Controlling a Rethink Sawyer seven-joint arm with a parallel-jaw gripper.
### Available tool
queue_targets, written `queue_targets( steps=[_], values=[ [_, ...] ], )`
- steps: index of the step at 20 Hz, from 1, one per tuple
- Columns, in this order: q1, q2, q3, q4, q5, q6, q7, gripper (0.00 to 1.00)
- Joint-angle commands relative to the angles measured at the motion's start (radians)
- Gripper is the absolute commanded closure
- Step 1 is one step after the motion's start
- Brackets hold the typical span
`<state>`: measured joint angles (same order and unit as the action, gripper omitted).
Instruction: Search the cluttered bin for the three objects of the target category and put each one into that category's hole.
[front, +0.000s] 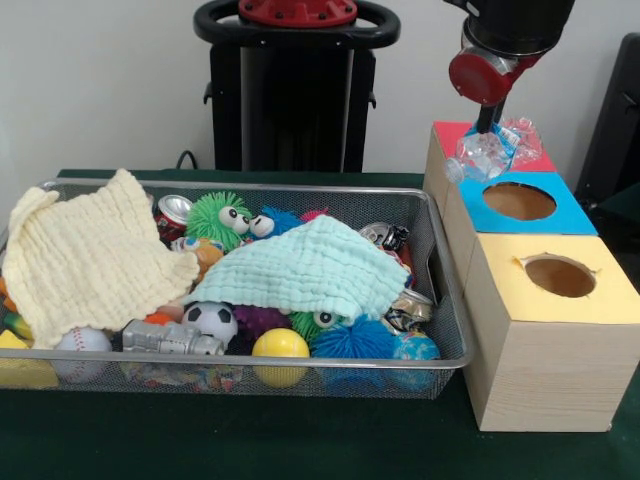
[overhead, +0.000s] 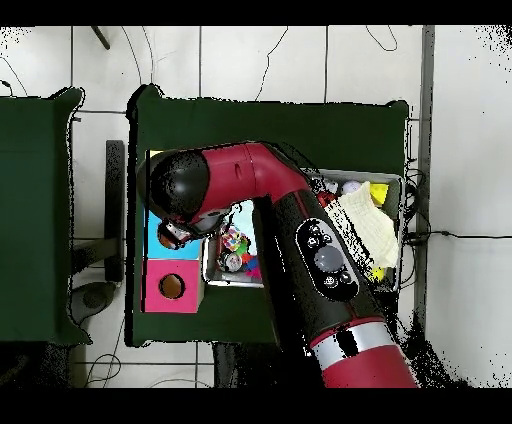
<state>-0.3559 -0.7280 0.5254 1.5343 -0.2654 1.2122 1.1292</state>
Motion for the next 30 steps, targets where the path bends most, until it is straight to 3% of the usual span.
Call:
queue_targets(
  steps=[1, 15, 30],
  values=[
    [-0.03, 0.016, 0.066, 0.113, 0.018, -0.088, -0.033, 1.0],
    [-0.013, 0.055, 0.089, 0.083, 0.039, -0.072, -0.009, 1.0],
    [-0.049, 0.063, 0.138, 0.149, 0.069, -0.15, -0.016, 1.0]
  ],
)
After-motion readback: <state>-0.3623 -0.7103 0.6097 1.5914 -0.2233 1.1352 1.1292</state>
